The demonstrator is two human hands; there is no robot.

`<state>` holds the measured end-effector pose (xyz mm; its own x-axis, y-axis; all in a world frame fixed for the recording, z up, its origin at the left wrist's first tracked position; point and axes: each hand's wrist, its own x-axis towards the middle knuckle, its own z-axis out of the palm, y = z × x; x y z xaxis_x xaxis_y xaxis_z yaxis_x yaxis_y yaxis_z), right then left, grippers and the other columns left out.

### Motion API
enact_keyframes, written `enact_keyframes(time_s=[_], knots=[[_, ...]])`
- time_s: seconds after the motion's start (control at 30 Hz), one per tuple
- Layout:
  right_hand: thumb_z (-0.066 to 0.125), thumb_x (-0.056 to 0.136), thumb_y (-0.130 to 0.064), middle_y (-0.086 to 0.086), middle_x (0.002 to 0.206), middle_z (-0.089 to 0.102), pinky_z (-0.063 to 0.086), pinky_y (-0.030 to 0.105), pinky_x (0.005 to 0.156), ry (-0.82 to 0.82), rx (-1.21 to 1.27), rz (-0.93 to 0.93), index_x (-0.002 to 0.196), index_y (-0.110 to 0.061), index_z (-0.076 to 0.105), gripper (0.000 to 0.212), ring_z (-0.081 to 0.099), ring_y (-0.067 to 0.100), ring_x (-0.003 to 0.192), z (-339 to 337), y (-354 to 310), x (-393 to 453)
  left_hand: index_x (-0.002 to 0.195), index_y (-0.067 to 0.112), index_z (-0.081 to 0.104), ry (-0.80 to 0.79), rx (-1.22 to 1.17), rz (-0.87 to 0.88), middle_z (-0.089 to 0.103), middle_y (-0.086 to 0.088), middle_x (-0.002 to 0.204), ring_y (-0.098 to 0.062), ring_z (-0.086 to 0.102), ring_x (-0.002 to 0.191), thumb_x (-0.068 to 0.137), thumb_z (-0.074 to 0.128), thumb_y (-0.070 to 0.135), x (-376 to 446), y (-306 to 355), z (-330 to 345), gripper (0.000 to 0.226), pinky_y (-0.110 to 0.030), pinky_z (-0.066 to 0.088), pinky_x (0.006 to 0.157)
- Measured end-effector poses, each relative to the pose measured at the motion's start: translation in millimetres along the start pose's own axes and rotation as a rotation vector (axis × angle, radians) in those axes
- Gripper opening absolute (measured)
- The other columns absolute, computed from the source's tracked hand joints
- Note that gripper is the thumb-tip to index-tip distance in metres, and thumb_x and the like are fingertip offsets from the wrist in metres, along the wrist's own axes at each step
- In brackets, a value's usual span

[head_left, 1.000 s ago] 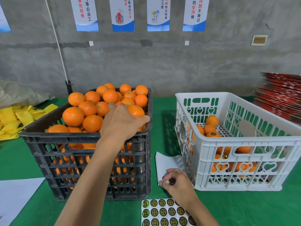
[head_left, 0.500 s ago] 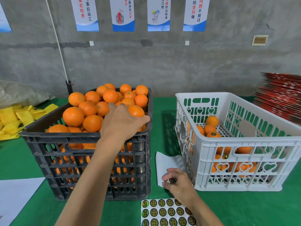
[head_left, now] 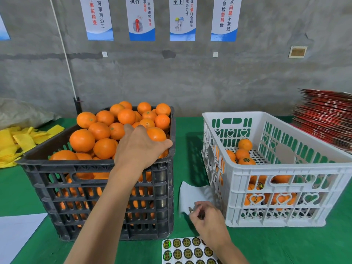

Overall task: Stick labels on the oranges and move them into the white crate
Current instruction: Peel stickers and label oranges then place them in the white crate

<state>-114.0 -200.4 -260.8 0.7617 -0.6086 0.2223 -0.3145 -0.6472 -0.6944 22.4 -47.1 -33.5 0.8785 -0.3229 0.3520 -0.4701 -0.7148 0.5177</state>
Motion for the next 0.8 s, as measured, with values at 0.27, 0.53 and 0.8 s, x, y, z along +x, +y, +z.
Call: enact_keyframes(time_s=[0.27,0.53,0.8], knots=[[0.052,0.104,-0.023,-0.006,0.091,0.070,0.061,0.032,0.079,0.099,0.042,-0.063,0.100,-0.023,0.055,0.004,0.069,0.005,0.085,-25,-23,1,0.099,0.017,0.057,0.014,-0.017,0.017,0.042,-0.004,0.122,-0.024,0.051,0.078,0.070,0.070,0.072,0,-2,0,0.063,-0.034,0.038,0.058],[0.061,0.100,-0.026,-0.006,0.090,0.069,0.050,0.032,0.070,0.621,0.111,-0.395,0.099,-0.018,0.067,0.010,0.063,0.012,0.083,-100,-165,48,0.092,0.023,0.058,0.094,-0.191,0.126,0.044,0.001,0.108,-0.022,0.053,0.081,0.068,0.072,0.065,-7,1,-3,0.051,-0.032,0.042,0.057],[0.047,0.105,-0.022,0.002,0.091,0.073,0.053,0.039,0.073,0.269,0.095,-0.480,0.120,-0.018,0.070,0.028,0.066,0.023,0.082,-114,-197,61,0.123,0.024,0.060,0.112,-0.267,0.305,0.040,0.003,0.112,-0.023,0.058,0.095,0.081,0.072,0.050,-9,5,-6,0.051,-0.043,0.055,0.081]])
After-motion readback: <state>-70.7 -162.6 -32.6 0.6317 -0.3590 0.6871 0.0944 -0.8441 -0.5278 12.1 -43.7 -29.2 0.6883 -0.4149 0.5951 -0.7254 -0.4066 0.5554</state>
